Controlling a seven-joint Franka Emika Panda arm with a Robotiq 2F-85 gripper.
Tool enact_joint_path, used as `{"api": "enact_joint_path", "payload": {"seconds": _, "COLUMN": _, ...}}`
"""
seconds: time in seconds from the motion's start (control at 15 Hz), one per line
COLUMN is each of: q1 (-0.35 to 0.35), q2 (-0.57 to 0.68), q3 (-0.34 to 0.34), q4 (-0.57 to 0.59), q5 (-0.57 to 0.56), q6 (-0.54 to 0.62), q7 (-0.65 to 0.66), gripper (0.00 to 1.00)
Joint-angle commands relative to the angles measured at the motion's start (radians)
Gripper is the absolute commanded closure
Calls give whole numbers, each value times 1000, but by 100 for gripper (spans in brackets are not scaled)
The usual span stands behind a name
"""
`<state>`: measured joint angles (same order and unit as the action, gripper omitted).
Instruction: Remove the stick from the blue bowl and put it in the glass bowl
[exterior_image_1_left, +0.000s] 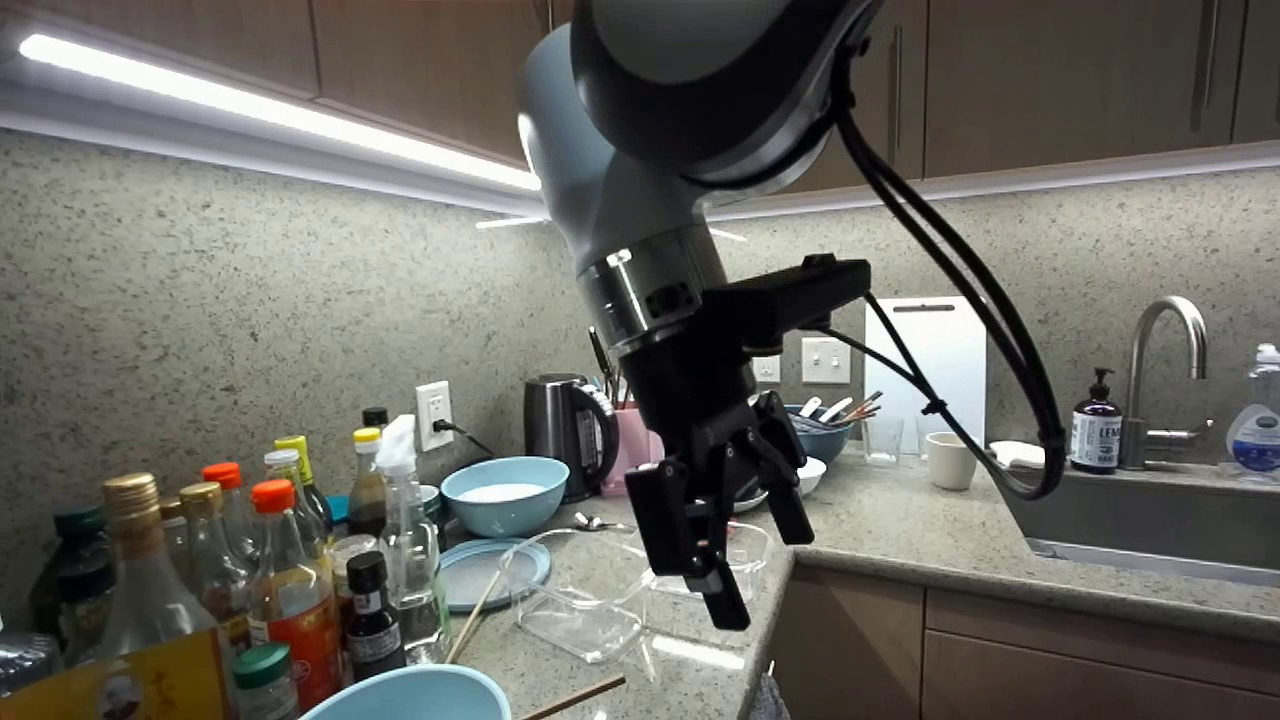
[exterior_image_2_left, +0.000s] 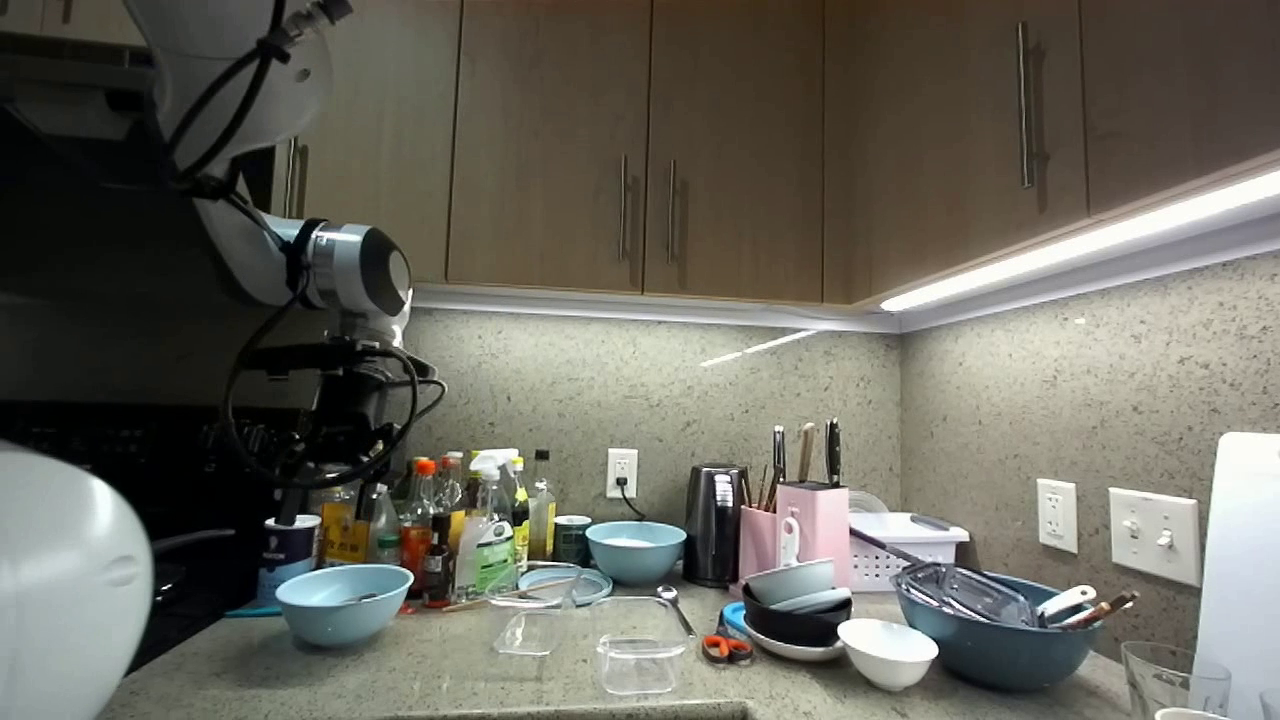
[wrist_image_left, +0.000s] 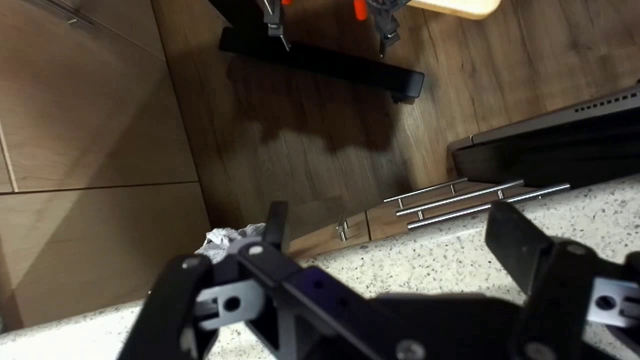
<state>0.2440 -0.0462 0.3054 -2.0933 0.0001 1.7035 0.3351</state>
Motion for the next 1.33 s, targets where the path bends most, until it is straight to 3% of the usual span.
{"api": "enact_joint_path", "payload": {"seconds": 0.0, "q1": 12, "q2": 5, "q3": -8, "q4": 2, "q5": 0, "q6": -2, "q7": 2, "gripper": 0}}
{"api": "enact_joint_path", "payload": {"seconds": 0.27, "q1": -2, "q2": -43, "q3": -34, "q4": -41, "q5": 41, "q6": 40, "q7": -29, "gripper": 0}}
{"api": "enact_joint_path", "payload": {"seconds": 0.8, "q1": 31, "q2": 80, "q3": -21, "q4": -48, "q5": 69, "q6": 265, "q7": -352, "gripper": 0}}
{"api": "enact_joint_path", "payload": {"seconds": 1.0, "q1": 39, "q2": 143, "q3": -16, "q4": -27, "q5": 48, "q6": 290, "q7": -488, "gripper": 0}}
{"api": "enact_joint_path", "payload": {"seconds": 1.2, "q1": 37, "q2": 182, "q3": -10, "q4": -4, "q5": 19, "q6": 237, "q7": -609, "gripper": 0}}
{"api": "enact_joint_path", "payload": {"seconds": 1.27, "q1": 37, "q2": 168, "q3": -13, "q4": -20, "q5": 42, "q6": 264, "q7": -535, "gripper": 0}}
